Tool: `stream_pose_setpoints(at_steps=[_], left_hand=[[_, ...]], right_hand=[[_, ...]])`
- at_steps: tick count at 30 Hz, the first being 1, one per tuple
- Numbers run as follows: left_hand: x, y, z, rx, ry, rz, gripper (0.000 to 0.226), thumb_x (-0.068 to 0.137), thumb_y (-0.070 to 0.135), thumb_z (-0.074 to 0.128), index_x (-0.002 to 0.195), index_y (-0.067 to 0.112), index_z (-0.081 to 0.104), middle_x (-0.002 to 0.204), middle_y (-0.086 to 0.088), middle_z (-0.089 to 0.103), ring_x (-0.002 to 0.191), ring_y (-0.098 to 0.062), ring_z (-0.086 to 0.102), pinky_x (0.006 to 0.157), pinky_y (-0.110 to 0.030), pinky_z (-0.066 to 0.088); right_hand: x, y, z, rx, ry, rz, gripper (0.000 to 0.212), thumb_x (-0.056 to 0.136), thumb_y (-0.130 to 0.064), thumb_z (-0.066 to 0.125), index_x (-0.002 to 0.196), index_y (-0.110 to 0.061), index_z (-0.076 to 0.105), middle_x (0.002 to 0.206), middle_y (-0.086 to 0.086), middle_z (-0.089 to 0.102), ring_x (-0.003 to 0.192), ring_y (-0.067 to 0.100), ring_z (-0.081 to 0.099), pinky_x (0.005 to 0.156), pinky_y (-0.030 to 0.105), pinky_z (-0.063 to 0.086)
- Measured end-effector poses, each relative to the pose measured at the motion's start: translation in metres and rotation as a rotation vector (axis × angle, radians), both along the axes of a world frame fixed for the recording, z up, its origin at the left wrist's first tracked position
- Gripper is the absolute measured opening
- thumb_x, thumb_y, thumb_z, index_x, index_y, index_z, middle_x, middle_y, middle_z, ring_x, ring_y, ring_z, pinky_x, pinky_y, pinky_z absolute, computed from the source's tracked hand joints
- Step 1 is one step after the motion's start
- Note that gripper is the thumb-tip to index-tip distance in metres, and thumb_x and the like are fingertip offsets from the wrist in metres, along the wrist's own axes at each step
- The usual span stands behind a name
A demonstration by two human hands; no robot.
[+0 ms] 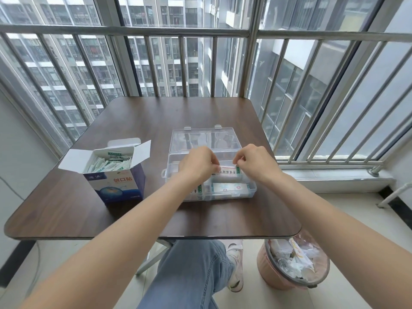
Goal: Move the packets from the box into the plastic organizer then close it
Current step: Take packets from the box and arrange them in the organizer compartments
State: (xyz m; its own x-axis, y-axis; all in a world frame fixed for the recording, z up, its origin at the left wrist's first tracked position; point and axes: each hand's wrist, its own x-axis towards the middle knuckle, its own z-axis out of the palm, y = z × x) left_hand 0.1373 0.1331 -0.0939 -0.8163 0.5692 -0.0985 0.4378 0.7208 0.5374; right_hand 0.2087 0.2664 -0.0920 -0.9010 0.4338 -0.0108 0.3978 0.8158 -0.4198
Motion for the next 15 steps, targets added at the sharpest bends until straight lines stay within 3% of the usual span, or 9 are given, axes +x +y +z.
stream_pose_setpoints(at_steps=[3,6,10,15], left_hand=[[0.0,0.006,-0.002,-0.109,0.161,-0.02,0.015,0.082,0.029,0.071,0.094,0.021,0.074,0.104,-0.005,0.066,0.1,-0.025,0.06,0.076,-0.032,0.047],[-0.003,0.009,-0.002,-0.215,0.254,-0.051,0.024,0.083,0.035,0.069,0.1,0.018,0.073,0.111,-0.006,0.061,0.106,-0.027,0.055,0.081,-0.035,0.045],[-0.009,0.013,-0.001,-0.319,0.204,-0.098,0.027,0.086,0.034,0.066,0.106,0.016,0.07,0.111,-0.006,0.062,0.106,-0.027,0.055,0.08,-0.035,0.043],[-0.017,0.015,0.006,-0.342,0.047,-0.149,0.022,0.088,0.015,0.062,0.109,0.016,0.069,0.107,-0.003,0.066,0.101,-0.026,0.06,0.088,-0.036,0.05]], right_hand=[[0.0,-0.001,0.001,0.03,-0.022,0.007,0.021,0.085,-0.009,0.053,0.091,-0.019,0.071,0.101,0.004,0.067,0.099,0.025,0.06,0.079,0.036,0.051],[-0.001,-0.002,0.001,0.105,-0.06,0.011,0.014,0.083,-0.01,0.06,0.091,-0.019,0.068,0.102,0.003,0.067,0.098,0.026,0.061,0.07,0.03,0.044],[-0.003,-0.008,0.004,0.219,-0.123,-0.013,0.015,0.085,-0.009,0.059,0.098,-0.013,0.065,0.1,0.008,0.066,0.095,0.029,0.062,0.068,0.027,0.037],[-0.009,-0.009,0.007,0.215,-0.19,-0.011,0.021,0.086,-0.016,0.062,0.107,-0.015,0.063,0.106,0.008,0.065,0.1,0.028,0.061,0.07,0.028,0.037]])
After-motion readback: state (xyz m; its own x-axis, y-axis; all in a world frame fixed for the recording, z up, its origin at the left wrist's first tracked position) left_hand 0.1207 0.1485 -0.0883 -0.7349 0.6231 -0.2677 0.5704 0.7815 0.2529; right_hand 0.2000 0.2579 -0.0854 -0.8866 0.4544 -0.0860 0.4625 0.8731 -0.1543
